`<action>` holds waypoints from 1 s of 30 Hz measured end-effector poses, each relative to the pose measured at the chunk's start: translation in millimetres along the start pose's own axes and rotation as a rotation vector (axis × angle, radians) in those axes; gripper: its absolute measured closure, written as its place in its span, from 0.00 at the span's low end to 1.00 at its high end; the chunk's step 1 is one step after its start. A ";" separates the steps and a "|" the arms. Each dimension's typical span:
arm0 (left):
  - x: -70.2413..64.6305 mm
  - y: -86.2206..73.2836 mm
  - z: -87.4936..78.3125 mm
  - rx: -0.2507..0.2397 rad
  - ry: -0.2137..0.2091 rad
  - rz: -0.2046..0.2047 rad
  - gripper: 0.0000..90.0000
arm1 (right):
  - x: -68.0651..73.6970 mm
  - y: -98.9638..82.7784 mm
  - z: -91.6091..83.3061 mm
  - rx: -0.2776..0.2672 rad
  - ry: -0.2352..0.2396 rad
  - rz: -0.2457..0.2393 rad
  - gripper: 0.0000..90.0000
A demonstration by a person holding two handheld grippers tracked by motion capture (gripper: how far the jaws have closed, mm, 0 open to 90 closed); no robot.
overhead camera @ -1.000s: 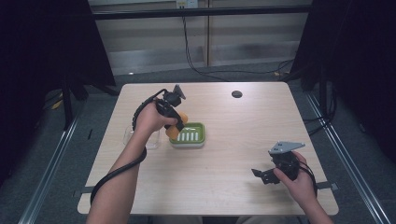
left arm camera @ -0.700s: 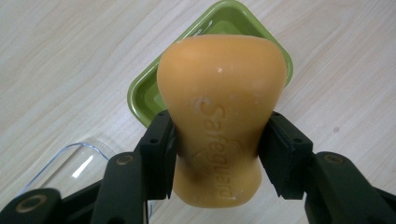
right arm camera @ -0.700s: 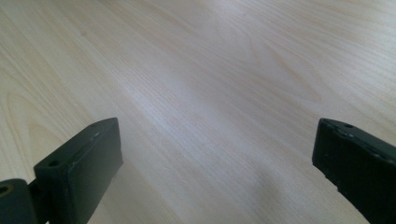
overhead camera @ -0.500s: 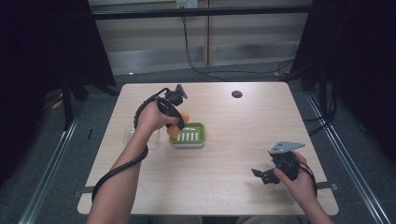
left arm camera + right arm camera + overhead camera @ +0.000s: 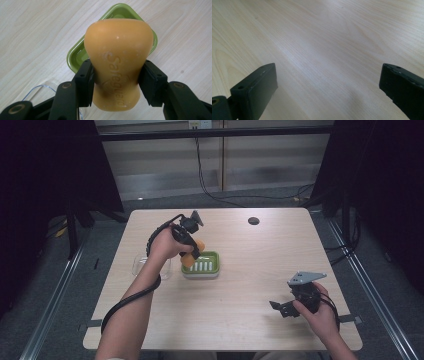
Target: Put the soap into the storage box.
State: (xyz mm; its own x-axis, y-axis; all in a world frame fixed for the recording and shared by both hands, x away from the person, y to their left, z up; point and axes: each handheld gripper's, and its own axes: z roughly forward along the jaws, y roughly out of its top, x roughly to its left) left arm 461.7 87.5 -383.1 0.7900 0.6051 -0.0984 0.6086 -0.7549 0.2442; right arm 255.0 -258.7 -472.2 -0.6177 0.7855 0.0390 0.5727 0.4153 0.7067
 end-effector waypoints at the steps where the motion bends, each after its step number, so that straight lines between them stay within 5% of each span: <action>1: 0.2 0.3 0.0 -0.001 0.002 0.004 0.55 | 0.0 0.0 0.0 0.000 0.000 0.000 0.01; 10: 0.3 2.0 5.3 0.005 -0.009 0.001 0.55 | -0.2 0.0 0.1 -0.001 -0.001 -0.001 0.01; 27: 3.2 4.2 12.4 0.025 0.015 0.054 0.55 | -0.1 0.0 -1.2 -0.003 -0.008 -0.003 0.01; 30: 2.2 4.7 14.3 0.020 0.012 0.037 0.55 | -0.1 -0.1 -0.6 -0.001 -0.003 -0.002 0.01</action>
State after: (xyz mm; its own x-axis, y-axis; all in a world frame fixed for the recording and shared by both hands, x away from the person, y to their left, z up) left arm 467.4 81.7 -396.0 0.8110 0.5799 -0.0779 0.5807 -0.7815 0.2280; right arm 254.7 -259.1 -471.8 -0.6173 0.7859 0.0352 0.5706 0.4164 0.7078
